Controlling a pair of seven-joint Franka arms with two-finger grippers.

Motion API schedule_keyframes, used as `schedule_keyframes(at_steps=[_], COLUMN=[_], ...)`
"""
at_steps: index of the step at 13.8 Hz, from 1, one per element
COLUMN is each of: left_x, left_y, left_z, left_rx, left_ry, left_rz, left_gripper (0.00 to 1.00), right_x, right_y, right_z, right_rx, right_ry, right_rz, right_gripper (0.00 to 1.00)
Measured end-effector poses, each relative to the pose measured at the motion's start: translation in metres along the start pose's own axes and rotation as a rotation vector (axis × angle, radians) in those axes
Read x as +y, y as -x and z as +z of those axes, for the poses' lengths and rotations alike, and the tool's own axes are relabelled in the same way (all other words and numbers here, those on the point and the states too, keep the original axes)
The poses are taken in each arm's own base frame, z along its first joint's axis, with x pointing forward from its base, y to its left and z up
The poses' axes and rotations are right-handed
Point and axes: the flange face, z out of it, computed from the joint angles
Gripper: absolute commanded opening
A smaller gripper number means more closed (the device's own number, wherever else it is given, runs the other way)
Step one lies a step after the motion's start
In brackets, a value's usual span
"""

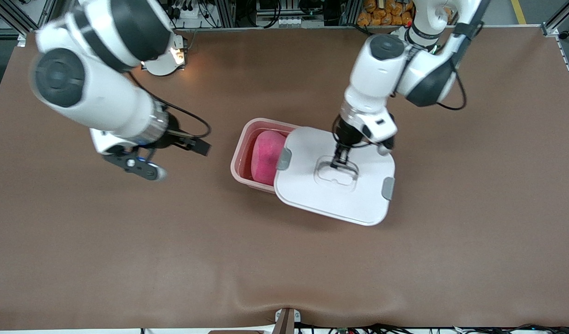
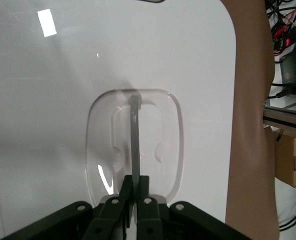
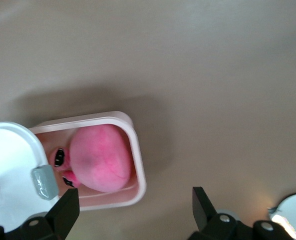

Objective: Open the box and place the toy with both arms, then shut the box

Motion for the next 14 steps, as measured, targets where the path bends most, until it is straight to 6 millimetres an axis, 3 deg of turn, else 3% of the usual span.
schedule_keyframes(at_steps=[4, 9, 12, 14], left_x=[-0.025, -0.039, -0.077, -0.096], left_y=[0.054, 0.101, 0.15, 0.167], left_z=[-0.007, -0.021, 0.004, 0.026], left_rx=[0.022, 0.015, 0.082, 0.093], left_ry=[-0.004, 0.093, 0.185, 0.171], left_rz=[0.076, 0.025, -0.021, 0.018], left_gripper=[0.0, 0.0, 0.0, 0.0], right_x=[0.054, 0.105, 0.146, 0.174], right_y=[-0.011, -0.019, -0.029, -0.036], right_z=[-0.041, -0.067, -0.085, -0.097], right_rx=[-0.004, -0.021, -0.014, -0.003], right_ry=[-0.016, -0.001, -0.002, -0.01], right_rz=[-0.024, -0.086, -0.146, -0.18], right_gripper=[1.0, 1.0, 1.0, 1.0])
